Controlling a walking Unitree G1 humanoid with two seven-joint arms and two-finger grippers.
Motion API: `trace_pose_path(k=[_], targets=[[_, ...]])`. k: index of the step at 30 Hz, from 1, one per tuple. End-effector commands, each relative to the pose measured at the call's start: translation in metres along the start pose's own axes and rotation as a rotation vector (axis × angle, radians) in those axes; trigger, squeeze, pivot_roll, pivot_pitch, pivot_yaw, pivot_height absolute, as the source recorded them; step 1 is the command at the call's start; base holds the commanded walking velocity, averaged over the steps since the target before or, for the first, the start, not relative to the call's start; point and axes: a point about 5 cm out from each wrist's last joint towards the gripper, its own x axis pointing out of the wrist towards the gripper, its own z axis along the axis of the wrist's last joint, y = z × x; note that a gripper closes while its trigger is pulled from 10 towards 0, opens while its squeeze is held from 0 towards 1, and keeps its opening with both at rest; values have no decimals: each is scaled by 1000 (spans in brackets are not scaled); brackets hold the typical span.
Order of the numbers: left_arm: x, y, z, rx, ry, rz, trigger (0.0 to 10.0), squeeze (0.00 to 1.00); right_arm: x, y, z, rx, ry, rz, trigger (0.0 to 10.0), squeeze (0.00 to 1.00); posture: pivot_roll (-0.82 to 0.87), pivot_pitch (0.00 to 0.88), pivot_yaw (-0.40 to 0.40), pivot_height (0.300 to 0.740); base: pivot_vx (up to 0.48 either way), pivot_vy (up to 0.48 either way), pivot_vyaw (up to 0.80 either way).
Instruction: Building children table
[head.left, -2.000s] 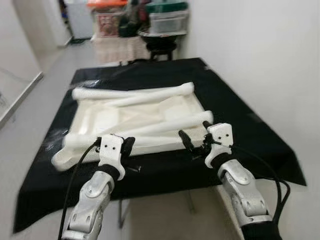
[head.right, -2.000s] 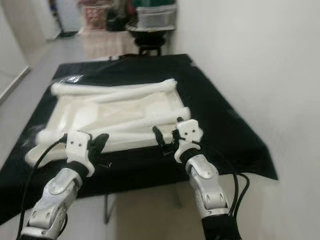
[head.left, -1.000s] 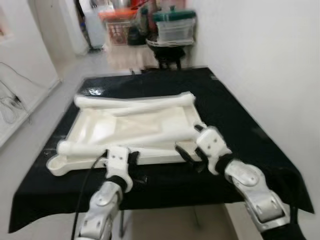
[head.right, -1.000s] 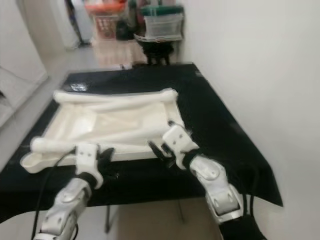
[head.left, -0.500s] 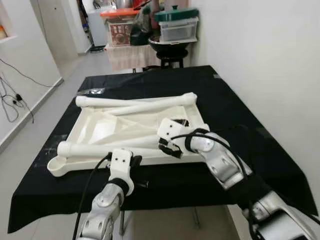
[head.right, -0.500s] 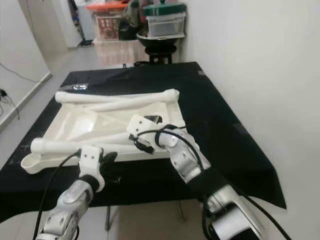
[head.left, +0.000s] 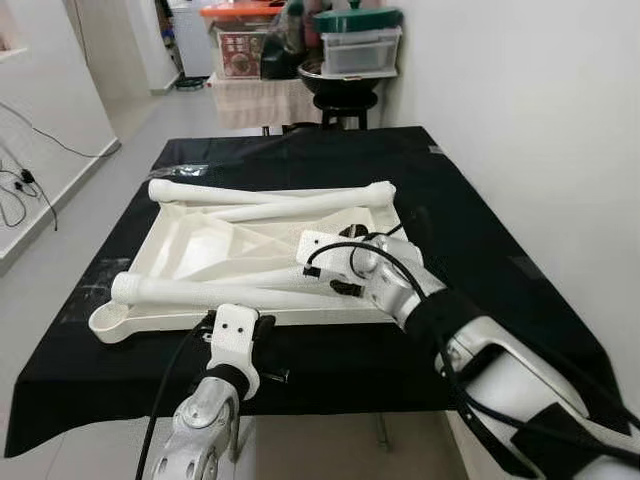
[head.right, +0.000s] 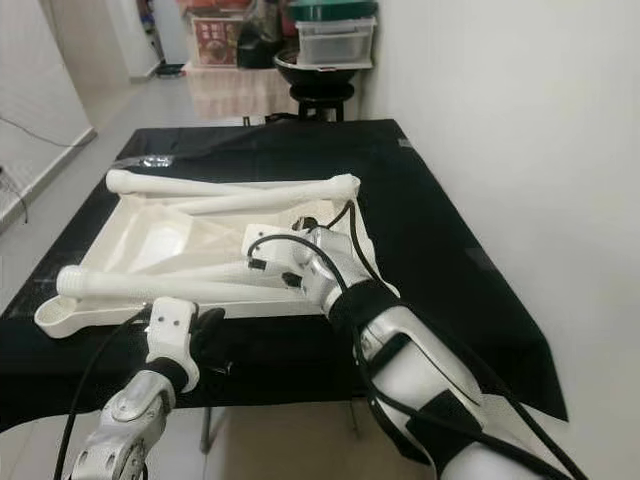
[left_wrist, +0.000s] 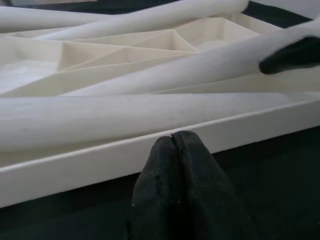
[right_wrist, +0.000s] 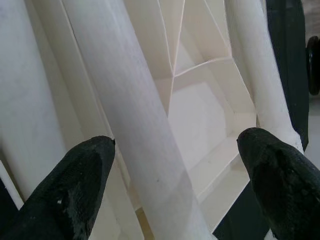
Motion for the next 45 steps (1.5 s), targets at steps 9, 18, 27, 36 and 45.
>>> trace_pose_path(k=[9, 18, 27, 36, 45], targets=[[-13, 3, -2, 8, 31, 35, 10000, 0, 5, -5, -10, -135, 107, -2, 10000, 0, 46, 0, -78, 740, 0, 0, 0], [-27, 2, 1, 0, 40, 65, 10000, 0, 12, 5, 1, -127, 87, -42, 10000, 0, 68, 29, -105, 740, 0, 0, 0], [-44, -2, 7, -17, 63, 88, 10000, 0, 18, 16, -2, -147, 83, 36, 3294, 0, 72, 111, -137, 740, 0, 0, 0], [-51, 2, 9, -16, 88, 110, 10000, 0, 15, 5, -2, -140, 76, -3, 0, 0, 71, 142, -143, 740, 0, 0, 0], [-45, 4, 15, -9, 79, 103, 10000, 0, 10, -11, -3, -92, 46, -48, 0, 0, 65, 106, -124, 740, 0, 0, 0]])
